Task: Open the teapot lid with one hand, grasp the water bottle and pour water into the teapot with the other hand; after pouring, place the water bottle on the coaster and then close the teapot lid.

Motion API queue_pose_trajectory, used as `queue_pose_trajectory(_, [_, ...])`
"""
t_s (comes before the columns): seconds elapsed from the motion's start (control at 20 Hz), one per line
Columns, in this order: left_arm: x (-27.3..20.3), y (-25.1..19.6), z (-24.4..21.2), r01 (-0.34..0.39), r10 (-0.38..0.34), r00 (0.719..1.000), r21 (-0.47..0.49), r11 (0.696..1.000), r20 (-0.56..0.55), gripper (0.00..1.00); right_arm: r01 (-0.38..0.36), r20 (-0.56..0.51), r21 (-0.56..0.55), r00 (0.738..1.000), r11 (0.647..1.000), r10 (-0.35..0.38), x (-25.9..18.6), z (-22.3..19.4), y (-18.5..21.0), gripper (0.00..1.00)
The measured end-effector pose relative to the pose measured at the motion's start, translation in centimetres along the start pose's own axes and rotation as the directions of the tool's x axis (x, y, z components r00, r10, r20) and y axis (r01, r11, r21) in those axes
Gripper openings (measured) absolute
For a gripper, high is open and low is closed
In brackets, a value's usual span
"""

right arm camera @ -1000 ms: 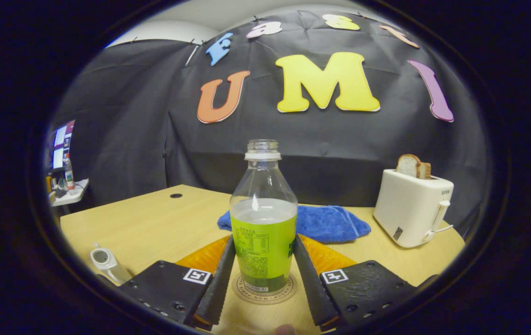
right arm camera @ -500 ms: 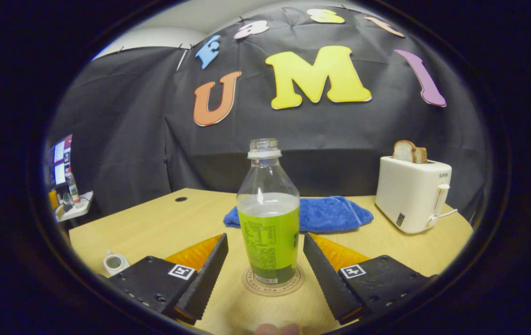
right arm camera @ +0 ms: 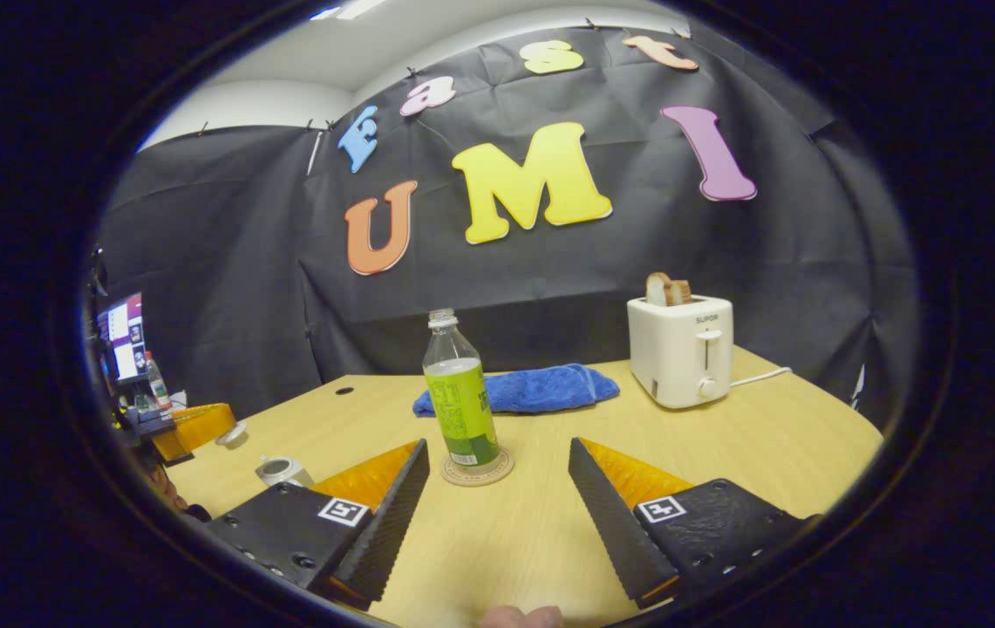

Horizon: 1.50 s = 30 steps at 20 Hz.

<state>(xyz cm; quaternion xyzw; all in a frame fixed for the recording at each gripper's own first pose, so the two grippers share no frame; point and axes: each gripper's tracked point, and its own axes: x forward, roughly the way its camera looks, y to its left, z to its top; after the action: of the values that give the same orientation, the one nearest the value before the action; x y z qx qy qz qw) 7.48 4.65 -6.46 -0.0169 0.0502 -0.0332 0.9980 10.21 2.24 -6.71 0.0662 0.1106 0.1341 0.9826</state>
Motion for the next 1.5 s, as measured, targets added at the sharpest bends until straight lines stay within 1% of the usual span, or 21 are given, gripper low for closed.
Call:
queue_pose_trajectory(0.1, [0.7,-0.4,-0.7,-0.006,0.006,1.0,-0.006,1.0,-0.008,0.03,0.03,0.038,-0.042,0.999,0.999,-0.029,-1.7,0.4,-1.1,0.95])
queue_pose_trajectory(0.15, [1.0,-0.3,-1.2,-0.015,0.015,1.0,-0.003,1.0,-0.018,0.03,0.043,0.051,-0.058,0.998,0.997,-0.04,-2.4,0.4,-1.5,0.92])
queue_pose_trajectory(0.2, [1.3,-0.2,-1.8,-0.019,0.019,0.999,-0.005,1.0,-0.03,0.03,0.05,0.06,-0.068,0.997,0.996,-0.046,-2.8,0.5,-1.7,0.96])
queue_pose_trajectory(0.35, [1.8,-0.2,-2.5,-0.025,0.024,0.999,-0.012,1.0,-0.044,0.03,0.065,0.075,-0.074,0.995,0.995,-0.059,-3.8,0.4,-2.0,0.96])
queue_pose_trajectory(0.4, [2.0,0.0,-2.8,-0.026,0.025,0.999,-0.014,1.0,-0.048,0.03,0.071,0.083,-0.074,0.994,0.995,-0.064,-4.0,0.4,-2.1,0.92])
queue_pose_trajectory(0.45, [2.1,0.0,-3.0,-0.029,0.028,0.998,-0.014,0.999,-0.053,0.03,0.075,0.086,-0.075,0.994,0.994,-0.069,-4.3,0.2,-2.3,0.96])
queue_pose_trajectory(0.5, [2.3,-0.1,-3.4,-0.031,0.03,0.998,-0.014,0.999,-0.061,0.03,0.08,0.086,-0.076,0.994,0.994,-0.073,-4.4,0.1,-2.4,0.96])
queue_pose_trajectory(0.6, [2.5,0.1,-4.1,-0.039,0.037,0.996,-0.019,0.999,-0.076,0.03,0.079,0.08,-0.072,0.994,0.994,-0.073,-4.5,-0.2,-2.4,0.92])
queue_pose_trajectory(0.65, [2.5,-0.1,-3.9,-0.036,0.035,0.997,-0.023,0.999,-0.063,0.03,0.079,0.076,-0.07,0.994,0.994,-0.073,-4.5,-0.4,-2.5,0.92])
queue_pose_trajectory(0.7, [2.5,-0.1,-4.0,-0.037,0.036,0.997,-0.018,0.999,-0.065,0.04,0.082,0.072,-0.069,0.994,0.994,-0.077,-4.4,-0.4,-2.6,0.96])
queue_pose_trajectory(0.75, [2.6,-0.2,-3.9,-0.038,0.037,0.997,-0.013,0.999,-0.065,0.04,0.079,0.07,-0.064,0.995,0.995,-0.074,-4.4,-0.6,-2.6,0.92])
queue_pose_trajectory(0.8, [2.7,-0.2,-4.0,-0.039,0.038,0.997,-0.011,0.999,-0.068,0.04,0.078,0.067,-0.061,0.995,0.995,-0.074,-4.3,-0.6,-2.6,0.92])
queue_pose_trajectory(0.85, [2.6,-0.2,-4.1,-0.04,0.039,0.997,-0.006,0.999,-0.07,0.04,0.076,0.064,-0.059,0.995,0.995,-0.073,-4.3,-0.8,-2.6,0.96])
queue_pose_trajectory(1.1, [2.6,-0.2,-5.2,-0.041,0.038,0.995,-0.024,0.999,-0.097,0.04,0.071,0.057,-0.049,0.996,0.996,-0.068,-4.2,-1.1,-2.6,0.96])
queue_pose_trajectory(1.15, [2.7,-0.1,-5.0,-0.047,0.045,0.994,-0.017,0.999,-0.097,0.04,0.07,0.055,-0.047,0.996,0.996,-0.067,-4.3,-1.2,-2.7,0.96])
queue_pose_trajectory(1.2, [2.7,-0.2,-5.1,-0.049,0.048,0.994,-0.014,0.999,-0.097,0.04,0.07,0.055,-0.044,0.996,0.997,-0.067,-4.2,-1.2,-2.7,0.92])
queue_pose_trajectory(1.25, [2.7,-0.2,-5.0,-0.05,0.049,0.994,-0.014,0.999,-0.096,0.07,0.07,0.056,-0.042,0.996,0.997,-0.067,-4.3,-1.3,-2.7,0.96])
queue_pose_trajectory(1.3, [2.5,-0.1,-5.0,-0.057,0.055,0.994,-0.013,0.998,-0.097,0.08,0.071,0.057,-0.042,0.996,0.997,-0.068,-4.3,-1.2,-2.7,0.96])
queue_pose_trajectory(1.35, [2.4,0.1,-4.9,-0.065,0.063,0.993,-0.008,0.998,-0.097,0.15,0.074,0.057,-0.041,0.996,0.996,-0.072,-4.3,-1.3,-2.8,0.96])
queue_pose_trajectory(1.4, [2.4,0.3,-4.6,-0.08,0.08,0.993,-0.002,0.997,-0.09,0.23,0.08,0.057,-0.037,0.995,0.996,-0.077,-4.4,-1.2,-3.0,0.96])
queue_pose_trajectory(1.5, [1.7,0.4,-3.1,-0.1,0.1,0.993,-0.001,0.995,-0.064,0.48,0.104,0.068,-0.031,0.992,0.994,-0.102,-4.4,-0.9,-3.3,0.96])
